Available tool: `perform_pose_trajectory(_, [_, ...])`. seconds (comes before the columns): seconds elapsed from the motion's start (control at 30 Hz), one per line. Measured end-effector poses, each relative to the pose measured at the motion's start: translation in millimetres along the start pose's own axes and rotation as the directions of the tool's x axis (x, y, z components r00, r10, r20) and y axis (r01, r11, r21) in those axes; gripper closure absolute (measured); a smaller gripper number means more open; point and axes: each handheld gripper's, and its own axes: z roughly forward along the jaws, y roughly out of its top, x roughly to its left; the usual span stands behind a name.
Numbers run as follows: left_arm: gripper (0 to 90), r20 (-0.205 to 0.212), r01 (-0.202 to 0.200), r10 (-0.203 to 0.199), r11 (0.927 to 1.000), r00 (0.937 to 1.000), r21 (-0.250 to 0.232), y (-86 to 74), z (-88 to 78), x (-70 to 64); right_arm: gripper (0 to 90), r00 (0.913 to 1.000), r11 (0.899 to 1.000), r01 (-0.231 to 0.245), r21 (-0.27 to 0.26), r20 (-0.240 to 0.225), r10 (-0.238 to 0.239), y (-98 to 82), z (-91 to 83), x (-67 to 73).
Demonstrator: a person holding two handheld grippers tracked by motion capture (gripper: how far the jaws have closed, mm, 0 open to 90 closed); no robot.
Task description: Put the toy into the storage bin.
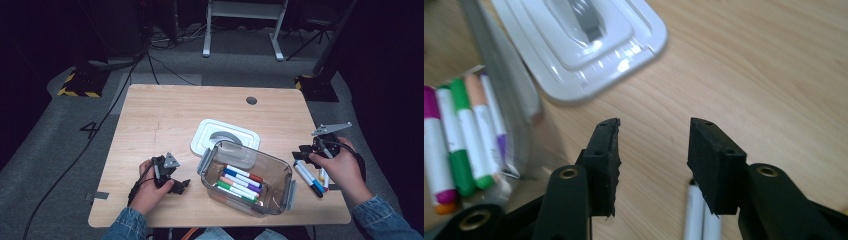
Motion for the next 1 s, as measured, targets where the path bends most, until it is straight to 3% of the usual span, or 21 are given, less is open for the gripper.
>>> perform_pose_trajectory(0.23, [0.0,0.0,0.0,0.0,1.0,1.0,0.0,0.0,0.0,0.0,59.8,0.998,0.997,-0.056,0.06,0.033,0.054,-29.6,12.6,-21.0])
perform_pose_trajectory(0.47, [0.0,0.0,0.0,0.0,1.0,1.0,0.0,0.0,0.0,0.0,62.6,0.992,0.984,-0.117,0.131,0.063,0.109,-59.1,27.4,-39.6])
perform_pose_trajectory(1.0, [0.0,0.0,0.001,-0.001,1.0,1.0,-0.001,0.0,0.0,-0.1,72.4,0.9858,0.962,-0.153,0.227,0.104,0.132,-82.7,52.2,-44.9])
